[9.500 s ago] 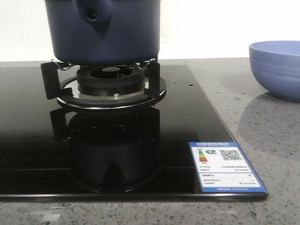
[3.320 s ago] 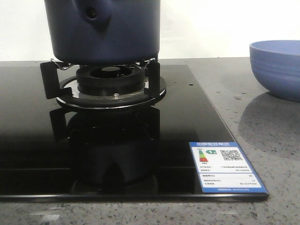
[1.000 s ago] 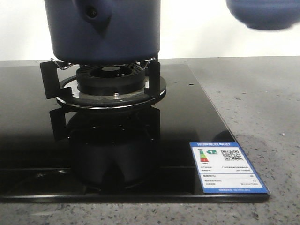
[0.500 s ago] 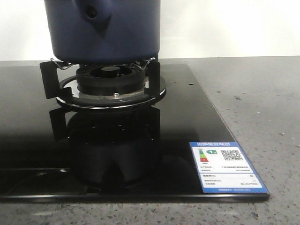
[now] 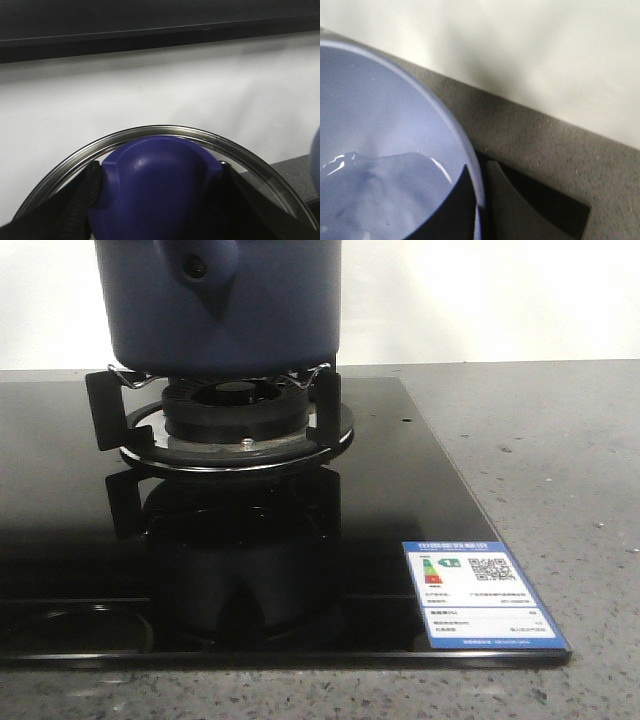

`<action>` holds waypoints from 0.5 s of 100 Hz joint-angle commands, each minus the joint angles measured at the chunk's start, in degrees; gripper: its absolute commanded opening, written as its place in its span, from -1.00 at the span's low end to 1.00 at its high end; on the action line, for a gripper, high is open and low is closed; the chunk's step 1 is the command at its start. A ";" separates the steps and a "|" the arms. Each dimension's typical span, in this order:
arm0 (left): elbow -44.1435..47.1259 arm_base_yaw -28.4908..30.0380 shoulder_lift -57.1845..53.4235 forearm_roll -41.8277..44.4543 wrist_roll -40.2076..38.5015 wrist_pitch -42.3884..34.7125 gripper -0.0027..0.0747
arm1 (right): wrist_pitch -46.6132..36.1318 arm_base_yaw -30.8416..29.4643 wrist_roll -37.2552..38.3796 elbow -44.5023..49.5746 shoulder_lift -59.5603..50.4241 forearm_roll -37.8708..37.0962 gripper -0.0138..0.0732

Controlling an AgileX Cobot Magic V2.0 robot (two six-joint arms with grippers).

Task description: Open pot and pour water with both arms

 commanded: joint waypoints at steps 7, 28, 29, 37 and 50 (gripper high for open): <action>-2.25 0.08 -1.57 -3.84 -0.49 -3.10 -0.12 | -15.89 1.33 -3.08 4.18 -4.75 -0.42 -0.82; -2.25 0.08 -1.57 -3.65 -0.49 -3.10 -0.12 | -34.24 2.79 -3.51 17.16 -9.90 -2.11 -0.82; -2.25 0.08 -1.57 -3.65 -0.49 -3.10 -0.12 | -34.89 2.79 -3.51 17.61 -10.05 -2.24 -0.82; -2.25 0.08 -1.57 -3.65 -0.49 -3.10 -0.12 | -41.24 2.79 -3.51 22.26 -11.70 -3.03 -0.82; -2.25 0.08 -1.57 -3.65 -0.49 -3.10 -0.12 | -51.97 2.79 -3.51 29.35 -13.55 -4.19 -0.82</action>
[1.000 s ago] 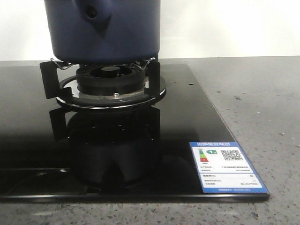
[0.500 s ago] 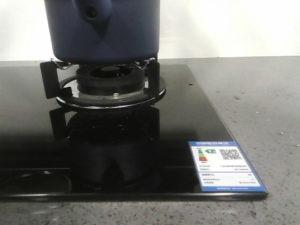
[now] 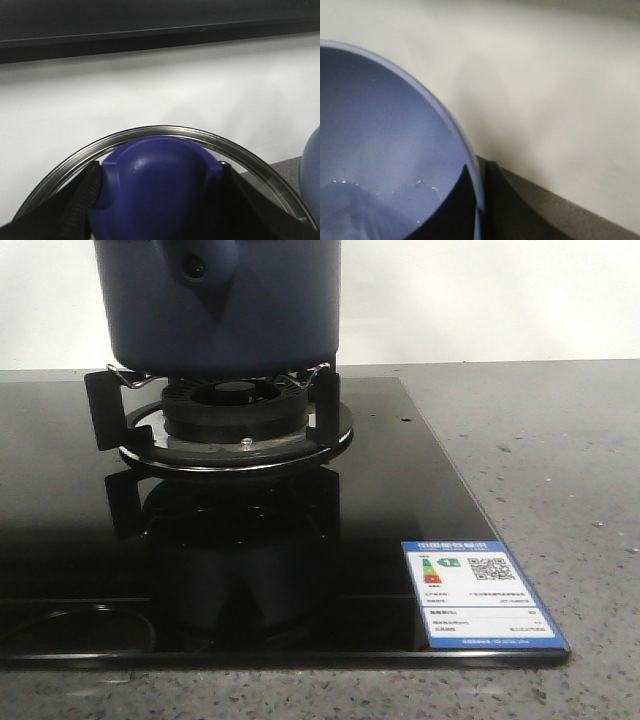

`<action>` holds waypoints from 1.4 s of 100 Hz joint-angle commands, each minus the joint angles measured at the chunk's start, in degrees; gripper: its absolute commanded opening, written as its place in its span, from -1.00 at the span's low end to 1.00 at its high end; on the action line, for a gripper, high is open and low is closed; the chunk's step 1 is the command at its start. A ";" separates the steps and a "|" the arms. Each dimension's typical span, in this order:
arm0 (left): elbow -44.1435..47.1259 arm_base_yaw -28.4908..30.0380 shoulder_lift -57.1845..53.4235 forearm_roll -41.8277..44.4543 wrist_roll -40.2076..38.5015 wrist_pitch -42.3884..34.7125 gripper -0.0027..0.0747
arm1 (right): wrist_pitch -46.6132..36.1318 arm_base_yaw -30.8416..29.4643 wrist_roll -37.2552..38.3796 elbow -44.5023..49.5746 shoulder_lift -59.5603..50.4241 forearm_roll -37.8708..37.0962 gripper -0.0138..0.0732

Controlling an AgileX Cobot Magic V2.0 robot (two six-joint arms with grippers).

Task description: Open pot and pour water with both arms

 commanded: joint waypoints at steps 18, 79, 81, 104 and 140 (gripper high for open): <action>-2.25 0.08 -1.57 -3.37 -0.49 -3.05 -0.12 | -28.25 -0.11 -0.09 9.60 -5.22 -0.76 -0.82; -2.25 0.08 -1.57 -3.37 -0.49 -3.05 -0.12 | -43.68 -0.11 -0.09 13.08 -2.11 -0.88 -0.83; -2.25 0.08 -1.57 -3.37 -0.49 -3.05 -0.12 | -45.10 -0.11 -0.09 13.41 -1.83 -0.88 -0.83; -2.25 0.08 -1.57 -3.37 -0.49 -3.05 -0.12 | -56.54 -0.11 -0.09 15.98 -0.09 -0.88 -0.83; -2.25 0.08 -1.57 -3.37 -0.49 -3.05 -0.12 | -69.35 -0.11 -0.09 16.09 2.09 -0.88 -0.83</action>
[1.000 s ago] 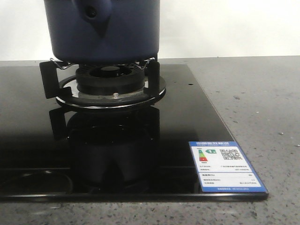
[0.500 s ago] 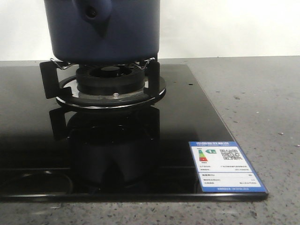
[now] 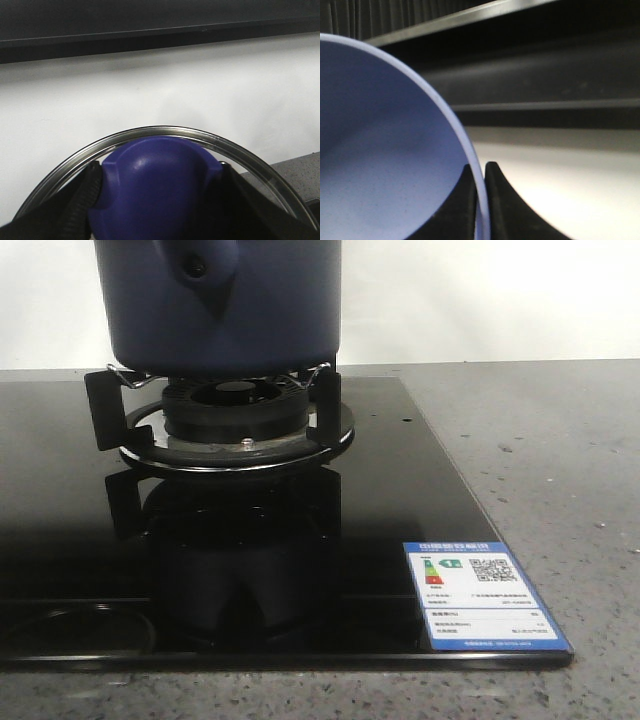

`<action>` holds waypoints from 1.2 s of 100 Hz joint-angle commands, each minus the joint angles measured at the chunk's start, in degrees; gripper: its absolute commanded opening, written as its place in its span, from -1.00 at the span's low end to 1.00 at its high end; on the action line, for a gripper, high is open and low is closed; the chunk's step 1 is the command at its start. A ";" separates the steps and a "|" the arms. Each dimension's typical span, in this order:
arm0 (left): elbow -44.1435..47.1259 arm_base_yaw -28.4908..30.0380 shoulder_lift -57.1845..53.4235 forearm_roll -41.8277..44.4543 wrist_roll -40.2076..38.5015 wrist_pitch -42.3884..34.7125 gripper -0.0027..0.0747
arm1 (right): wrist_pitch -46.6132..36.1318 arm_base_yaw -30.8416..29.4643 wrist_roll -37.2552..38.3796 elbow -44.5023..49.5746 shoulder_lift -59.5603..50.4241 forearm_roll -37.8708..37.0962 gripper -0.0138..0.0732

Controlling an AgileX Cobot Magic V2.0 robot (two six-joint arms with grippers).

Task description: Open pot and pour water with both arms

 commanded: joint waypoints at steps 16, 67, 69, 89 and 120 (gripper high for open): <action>-2.25 0.08 -1.57 -3.37 -0.49 -3.05 -0.12 | -10.51 -0.11 0.13 -1.47 -2.24 -0.05 -0.83; -2.25 0.08 -1.57 -3.37 -0.49 -3.05 -0.12 | -10.30 -0.11 0.13 -1.57 -2.24 -0.05 -0.83; -2.25 0.08 -1.57 -3.37 -0.49 -3.05 -0.12 | -10.19 -0.11 0.13 -1.57 -2.24 -0.05 -0.83; -2.25 0.08 -1.57 -3.56 -0.49 -2.95 -0.12 | -4.33 -0.11 0.13 -1.68 -3.08 -0.05 -0.83; -2.25 -2.26 -1.57 -4.87 0.36 -2.22 -0.12 | 28.26 -0.64 0.13 -8.45 -9.05 -0.05 -0.82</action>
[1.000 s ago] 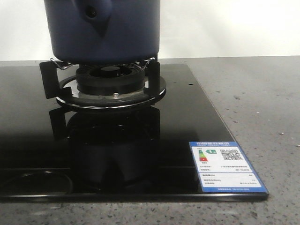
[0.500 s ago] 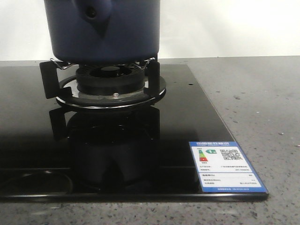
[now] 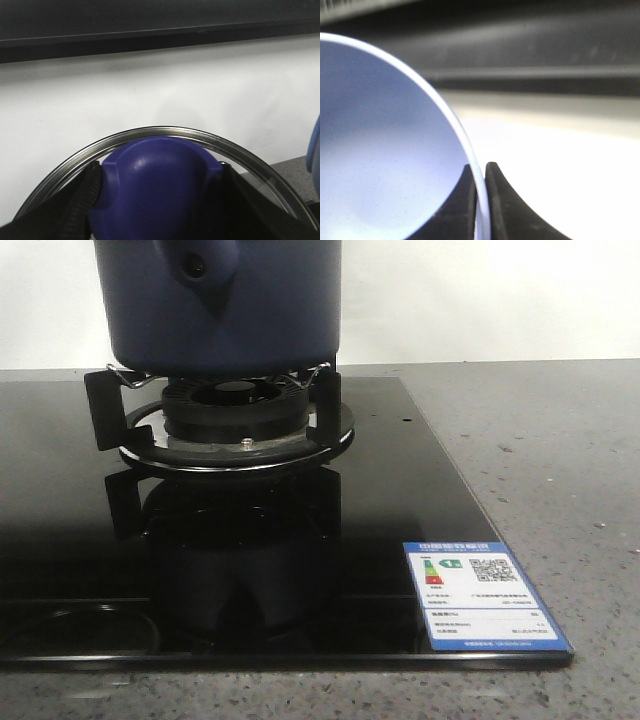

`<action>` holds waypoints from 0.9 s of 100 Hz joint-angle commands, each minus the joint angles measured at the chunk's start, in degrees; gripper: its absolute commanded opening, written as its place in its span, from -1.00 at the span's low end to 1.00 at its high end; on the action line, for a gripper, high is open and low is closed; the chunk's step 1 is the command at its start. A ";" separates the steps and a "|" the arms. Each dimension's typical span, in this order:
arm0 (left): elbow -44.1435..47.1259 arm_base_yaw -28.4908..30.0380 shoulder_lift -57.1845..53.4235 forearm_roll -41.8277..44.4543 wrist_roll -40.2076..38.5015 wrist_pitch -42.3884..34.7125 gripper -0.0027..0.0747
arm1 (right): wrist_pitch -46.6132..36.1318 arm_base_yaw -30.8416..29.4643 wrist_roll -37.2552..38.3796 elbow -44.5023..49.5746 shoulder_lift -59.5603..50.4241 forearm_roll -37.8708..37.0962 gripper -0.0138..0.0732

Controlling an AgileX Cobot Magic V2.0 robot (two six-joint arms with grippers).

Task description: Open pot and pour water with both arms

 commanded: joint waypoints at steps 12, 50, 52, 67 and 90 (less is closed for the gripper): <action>-2.25 -2.99 -1.57 -4.20 0.22 -2.08 -0.12 | 24.68 -1.83 0.13 -11.51 -6.32 -0.05 -0.82; -2.25 -9.86 -1.57 -6.05 0.98 -1.19 -0.12 | 80.40 -12.89 1.97 -31.74 -6.58 1.03 -0.82; -2.25 -10.40 -1.57 -6.16 1.26 -1.19 -0.12 | 82.26 -13.90 1.97 -31.74 -6.58 1.14 -0.82; -2.25 -14.50 -0.10 -7.51 2.04 -1.11 -0.12 | 90.81 -21.64 1.97 -29.20 -6.47 4.15 -0.82; -2.25 -20.67 3.64 -7.95 2.81 -1.21 -0.12 | 93.76 -32.09 0.95 -18.67 -6.60 6.97 -0.82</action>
